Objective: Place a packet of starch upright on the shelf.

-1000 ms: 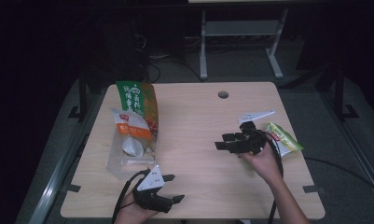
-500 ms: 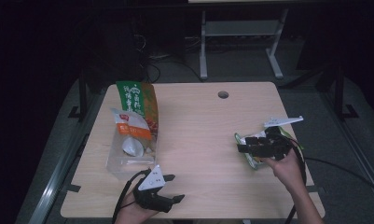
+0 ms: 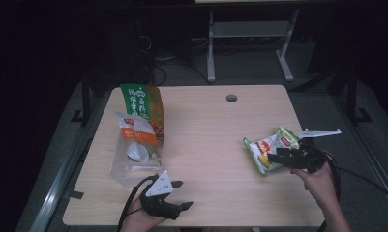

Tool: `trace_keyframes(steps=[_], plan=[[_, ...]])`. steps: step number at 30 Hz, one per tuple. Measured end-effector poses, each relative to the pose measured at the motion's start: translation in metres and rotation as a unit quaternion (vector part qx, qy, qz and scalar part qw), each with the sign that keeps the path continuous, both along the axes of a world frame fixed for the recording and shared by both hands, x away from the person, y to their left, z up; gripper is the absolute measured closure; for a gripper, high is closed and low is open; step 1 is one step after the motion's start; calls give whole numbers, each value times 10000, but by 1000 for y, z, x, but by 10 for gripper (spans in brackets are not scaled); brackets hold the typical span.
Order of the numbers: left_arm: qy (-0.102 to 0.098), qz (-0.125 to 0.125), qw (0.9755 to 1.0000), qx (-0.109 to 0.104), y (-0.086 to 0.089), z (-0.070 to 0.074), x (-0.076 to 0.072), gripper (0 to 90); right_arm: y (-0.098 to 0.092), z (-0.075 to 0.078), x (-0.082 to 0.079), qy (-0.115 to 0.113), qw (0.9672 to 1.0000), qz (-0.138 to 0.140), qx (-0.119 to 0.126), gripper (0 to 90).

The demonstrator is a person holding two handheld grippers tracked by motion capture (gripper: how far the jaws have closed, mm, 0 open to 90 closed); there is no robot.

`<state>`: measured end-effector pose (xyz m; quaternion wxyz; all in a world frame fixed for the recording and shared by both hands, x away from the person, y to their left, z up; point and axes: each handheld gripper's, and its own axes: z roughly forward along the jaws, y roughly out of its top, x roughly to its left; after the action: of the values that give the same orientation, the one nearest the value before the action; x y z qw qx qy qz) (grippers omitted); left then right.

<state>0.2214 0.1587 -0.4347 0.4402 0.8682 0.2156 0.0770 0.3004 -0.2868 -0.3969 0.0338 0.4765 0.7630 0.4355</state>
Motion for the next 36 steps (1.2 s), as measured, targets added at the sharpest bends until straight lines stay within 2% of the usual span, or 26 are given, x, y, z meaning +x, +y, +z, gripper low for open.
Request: trace_keyframes(steps=[8,12,15,22,30,36], plan=[[49,-4,10000,-34,-2,-1,0,279,-23,-10,-8,109,9994,-310,-45,427],[-4,-54,10000,31,-1,-1,0,279,-30,-14,-13,119,9992,-373,-76,426],[38,-32,10000,5,-1,-1,-1,279,-37,-17,-15,115,9989,-443,-65,420],[32,-24,10000,18,-2,0,-2,279,-49,-27,-20,270,9976,-625,-87,414],[60,-44,10000,14,-3,-1,-2,279,-68,-43,-25,416,9947,-940,56,400],[32,-43,10000,23,-3,0,-1,279,-75,-53,-21,528,9922,-1119,126,378]])
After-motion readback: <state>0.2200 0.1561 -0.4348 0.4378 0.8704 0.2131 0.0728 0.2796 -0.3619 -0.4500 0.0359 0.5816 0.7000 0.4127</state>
